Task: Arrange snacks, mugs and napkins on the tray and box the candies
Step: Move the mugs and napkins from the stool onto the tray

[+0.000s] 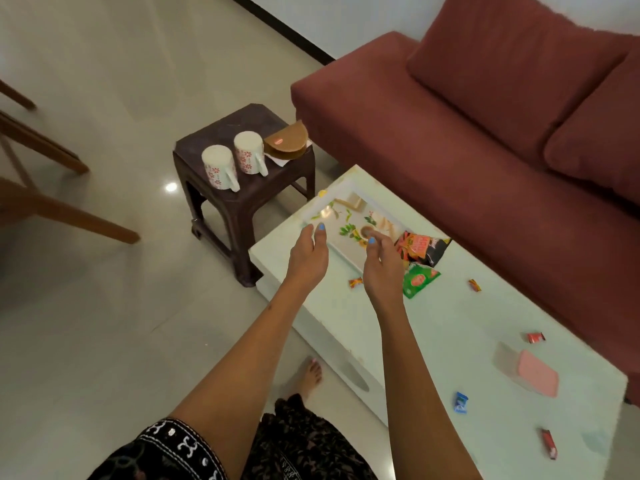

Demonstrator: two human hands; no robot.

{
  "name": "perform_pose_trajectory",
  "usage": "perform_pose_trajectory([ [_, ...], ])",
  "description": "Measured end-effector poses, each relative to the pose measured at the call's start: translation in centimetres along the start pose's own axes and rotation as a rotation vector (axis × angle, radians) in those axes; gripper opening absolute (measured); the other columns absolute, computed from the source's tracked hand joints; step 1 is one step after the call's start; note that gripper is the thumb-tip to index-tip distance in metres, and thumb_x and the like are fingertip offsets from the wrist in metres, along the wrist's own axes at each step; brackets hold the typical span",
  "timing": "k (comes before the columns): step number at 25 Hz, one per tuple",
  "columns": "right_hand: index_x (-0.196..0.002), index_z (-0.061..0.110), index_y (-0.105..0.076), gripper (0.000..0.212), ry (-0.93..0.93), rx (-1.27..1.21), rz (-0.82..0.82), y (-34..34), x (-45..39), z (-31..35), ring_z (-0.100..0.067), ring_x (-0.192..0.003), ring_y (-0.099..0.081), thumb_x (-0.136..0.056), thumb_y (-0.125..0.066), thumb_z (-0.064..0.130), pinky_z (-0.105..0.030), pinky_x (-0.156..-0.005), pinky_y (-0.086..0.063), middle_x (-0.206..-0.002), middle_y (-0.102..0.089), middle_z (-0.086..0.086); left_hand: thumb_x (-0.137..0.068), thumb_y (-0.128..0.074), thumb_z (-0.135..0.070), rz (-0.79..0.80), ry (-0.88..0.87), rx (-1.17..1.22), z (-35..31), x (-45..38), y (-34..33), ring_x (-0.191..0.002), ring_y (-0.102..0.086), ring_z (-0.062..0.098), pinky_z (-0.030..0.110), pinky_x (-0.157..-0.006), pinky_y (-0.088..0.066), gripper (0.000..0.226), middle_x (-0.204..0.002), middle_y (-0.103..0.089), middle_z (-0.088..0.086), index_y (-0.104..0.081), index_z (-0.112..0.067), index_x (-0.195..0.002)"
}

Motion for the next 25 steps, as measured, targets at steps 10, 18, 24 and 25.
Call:
perform_pose_trajectory([
  [10, -0.122, 0.016, -0.057, 0.029, 0.093, 0.031, 0.273, -6.6, -10.9, 6.8, -0.019, -0.12, -0.051, -0.095, -0.048, 0.024, -0.023, -0.088, -0.036, -0.129, -0.057, -0.002, -0.092, -0.049, -0.035, -0.179, 0.125, 0.022, -1.9, -10.0, 5.1, -0.136, -0.036, 0.026, 0.043, -0.112, -0.033, 0.058, -0.149, -0.036, 0.008, -0.03, -0.012, -0.142],
  [18, -0.124, 0.017, -0.057, 0.04, 0.139, 0.066, 0.414, -12.3, -15.3, 9.9, -0.018, -0.113, -0.056, -0.085, -0.063, 0.024, -0.035, -0.091, -0.05, -0.128, -0.059, -0.004, -0.084, -0.063, -0.023, -0.338, 0.191, 0.082, -1.6, -14.4, 9.1, -0.121, -0.051, 0.025, 0.037, -0.099, -0.045, 0.057, -0.138, -0.048, 0.01, -0.039, -0.014, -0.135],
  [24, -0.128, 0.018, -0.053, 0.048, 0.187, 0.187, 0.498, -18.3, -19.3, 12.4, -0.015, -0.111, -0.055, -0.082, -0.068, 0.025, -0.027, -0.087, -0.043, -0.13, -0.058, -0.003, -0.081, -0.066, -0.023, -0.336, 0.151, -0.078, -2.6, -20.9, 12.6, -0.126, -0.047, 0.027, 0.038, -0.1, -0.044, 0.064, -0.14, -0.046, 0.012, -0.037, -0.01, -0.136],
  [25, -0.129, 0.017, -0.053, 0.05, 0.195, 0.22, 0.504, -19.6, -20.2, 12.9, -0.017, -0.116, -0.054, -0.082, -0.068, 0.026, -0.029, -0.092, -0.045, -0.131, -0.058, -0.003, -0.08, -0.067, -0.022, -0.341, 0.135, -0.131, -2.8, -22.1, 13.3, -0.126, -0.046, 0.028, 0.039, -0.1, -0.043, 0.064, -0.139, -0.046, 0.012, -0.037, -0.01, -0.136],
])
Point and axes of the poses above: each hand's wrist, its own x-axis away from the middle knuckle, its own y-axis out of the back of the hand, z = x × y, the point moved 1 cm from there along -x, towards the middle knuckle
